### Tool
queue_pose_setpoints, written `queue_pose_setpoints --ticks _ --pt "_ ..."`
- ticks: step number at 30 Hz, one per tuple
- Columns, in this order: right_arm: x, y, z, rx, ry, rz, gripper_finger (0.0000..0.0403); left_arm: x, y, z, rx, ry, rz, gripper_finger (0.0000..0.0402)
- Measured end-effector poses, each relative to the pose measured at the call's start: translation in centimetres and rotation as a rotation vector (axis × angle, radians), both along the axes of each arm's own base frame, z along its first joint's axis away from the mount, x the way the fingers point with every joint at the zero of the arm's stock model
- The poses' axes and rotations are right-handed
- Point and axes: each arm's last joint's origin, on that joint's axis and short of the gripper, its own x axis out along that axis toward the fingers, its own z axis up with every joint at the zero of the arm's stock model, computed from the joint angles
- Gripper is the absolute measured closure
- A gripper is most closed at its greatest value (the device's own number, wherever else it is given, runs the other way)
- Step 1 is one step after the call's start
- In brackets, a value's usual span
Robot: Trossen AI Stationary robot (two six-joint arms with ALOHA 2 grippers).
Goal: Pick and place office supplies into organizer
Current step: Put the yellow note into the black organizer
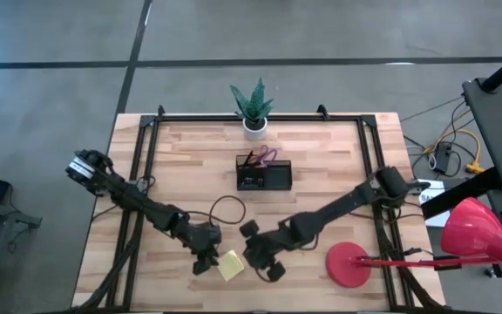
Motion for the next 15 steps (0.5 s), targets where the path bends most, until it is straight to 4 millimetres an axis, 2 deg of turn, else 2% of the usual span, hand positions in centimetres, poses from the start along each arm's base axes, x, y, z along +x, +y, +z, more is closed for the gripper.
queue_pose_setpoints --ticks 7,15 --pt "2.5 2.5 -2.8 0.108 0.032 -0.08 0.0255 -0.5 -0.6 -0.2 0.033 -0.016 -0.058 0.0259" --pt "5.1 5.0 -5.2 0.107 0.072 -0.121 0.0264 -0.3 -0.6 -0.8 0.082 -0.024 -0.036 0.0259"
